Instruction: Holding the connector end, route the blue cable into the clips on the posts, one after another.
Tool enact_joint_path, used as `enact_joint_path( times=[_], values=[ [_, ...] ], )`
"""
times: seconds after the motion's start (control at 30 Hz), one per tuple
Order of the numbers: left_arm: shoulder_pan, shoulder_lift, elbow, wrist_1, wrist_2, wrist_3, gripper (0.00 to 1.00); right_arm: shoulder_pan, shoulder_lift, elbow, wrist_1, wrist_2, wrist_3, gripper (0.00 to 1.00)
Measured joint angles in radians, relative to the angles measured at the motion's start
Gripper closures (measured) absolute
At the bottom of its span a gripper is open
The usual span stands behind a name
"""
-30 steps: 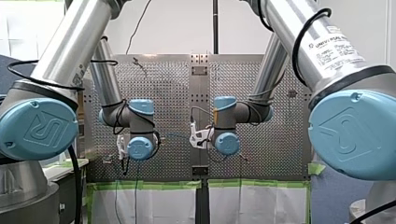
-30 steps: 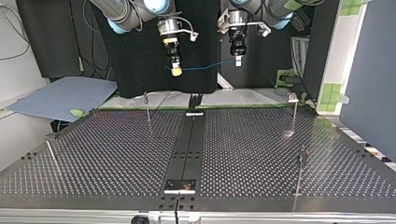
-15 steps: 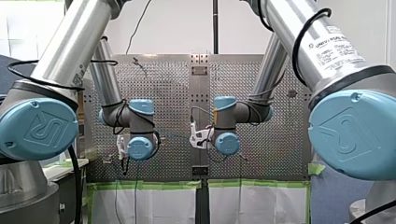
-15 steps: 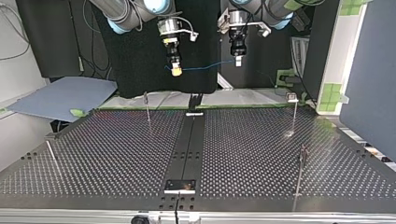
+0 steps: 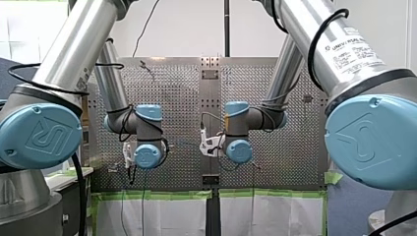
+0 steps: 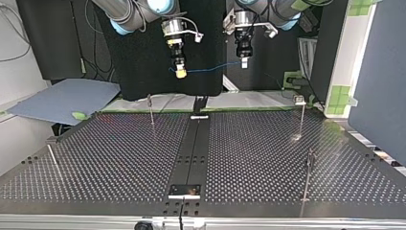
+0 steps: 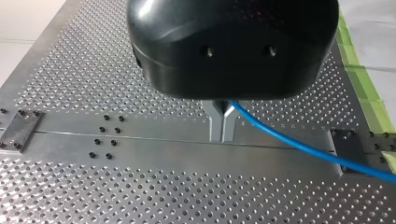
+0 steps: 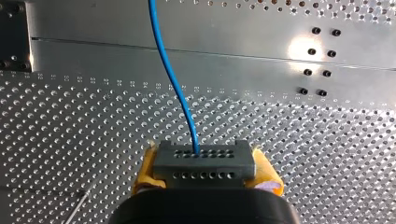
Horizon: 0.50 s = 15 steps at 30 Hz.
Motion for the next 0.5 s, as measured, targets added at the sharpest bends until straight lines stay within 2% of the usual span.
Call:
enact_joint_path(
  times=[0.1, 0.2, 0.33, 0.5],
  values=[
    [-0.006, -0.005, -0.002, -0.007, -0.004, 0.008, 1.00, 0.003, 0.003, -0.003, 0.003, 0.003, 0.001, 1.00],
    [-0.011, -0.008, -0.003, -0.029, -0.008, 0.024, 1.00, 0.023, 0.010, -0.023, 0.023, 0.023, 0.002, 1.00],
    [-0.013, -0.009, -0.003, -0.065, -0.009, 0.033, 1.00, 0.062, 0.013, -0.063, 0.066, 0.066, 0.003, 1.00],
    [-0.014, -0.009, -0.003, -0.112, -0.009, 0.035, 1.00, 0.076, 0.014, -0.080, 0.116, 0.101, 0.003, 1.00]
  ],
)
